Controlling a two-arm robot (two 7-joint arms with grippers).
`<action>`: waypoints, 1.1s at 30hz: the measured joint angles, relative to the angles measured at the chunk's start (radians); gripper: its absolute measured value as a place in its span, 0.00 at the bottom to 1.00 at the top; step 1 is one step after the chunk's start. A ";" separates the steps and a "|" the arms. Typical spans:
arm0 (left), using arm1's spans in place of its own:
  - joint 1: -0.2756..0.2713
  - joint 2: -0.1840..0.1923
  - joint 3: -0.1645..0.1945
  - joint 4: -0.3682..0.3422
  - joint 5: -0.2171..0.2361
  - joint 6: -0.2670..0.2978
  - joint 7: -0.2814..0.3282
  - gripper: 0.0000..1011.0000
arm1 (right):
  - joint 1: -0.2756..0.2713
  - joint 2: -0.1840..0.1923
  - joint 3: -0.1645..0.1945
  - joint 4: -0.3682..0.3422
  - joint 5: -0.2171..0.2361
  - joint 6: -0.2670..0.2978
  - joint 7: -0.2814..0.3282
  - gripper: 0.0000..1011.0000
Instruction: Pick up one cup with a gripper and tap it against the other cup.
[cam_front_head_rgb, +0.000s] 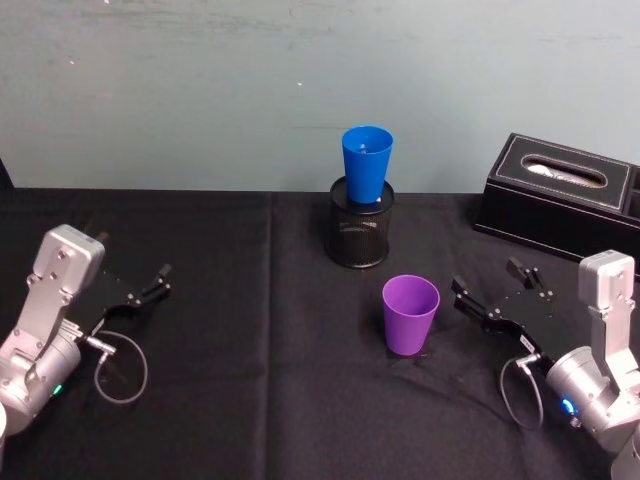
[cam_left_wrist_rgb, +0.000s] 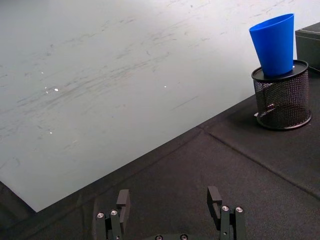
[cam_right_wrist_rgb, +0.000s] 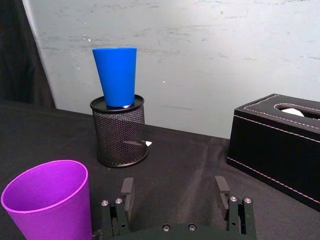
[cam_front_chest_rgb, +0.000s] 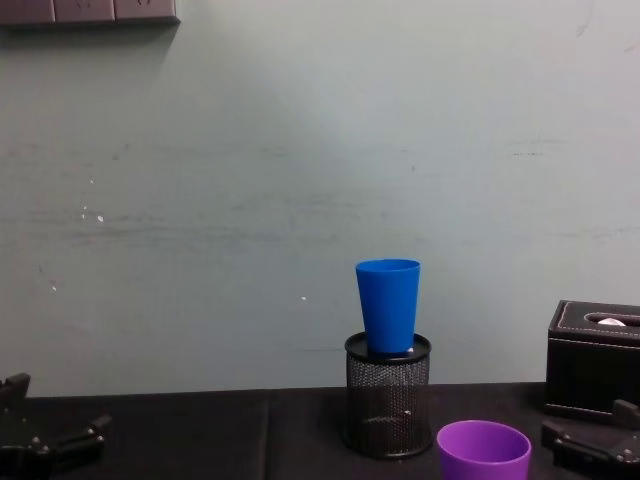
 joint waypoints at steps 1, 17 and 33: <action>0.000 0.000 0.000 0.000 0.000 0.000 0.000 1.00 | 0.000 0.000 0.000 0.000 0.000 0.000 0.000 0.99; 0.000 0.000 0.000 0.000 0.000 0.000 0.000 1.00 | -0.001 0.001 0.000 -0.002 0.001 0.000 0.000 0.99; 0.000 0.000 0.000 0.000 0.000 0.000 0.000 1.00 | -0.001 0.001 0.000 -0.002 0.001 0.000 0.000 0.99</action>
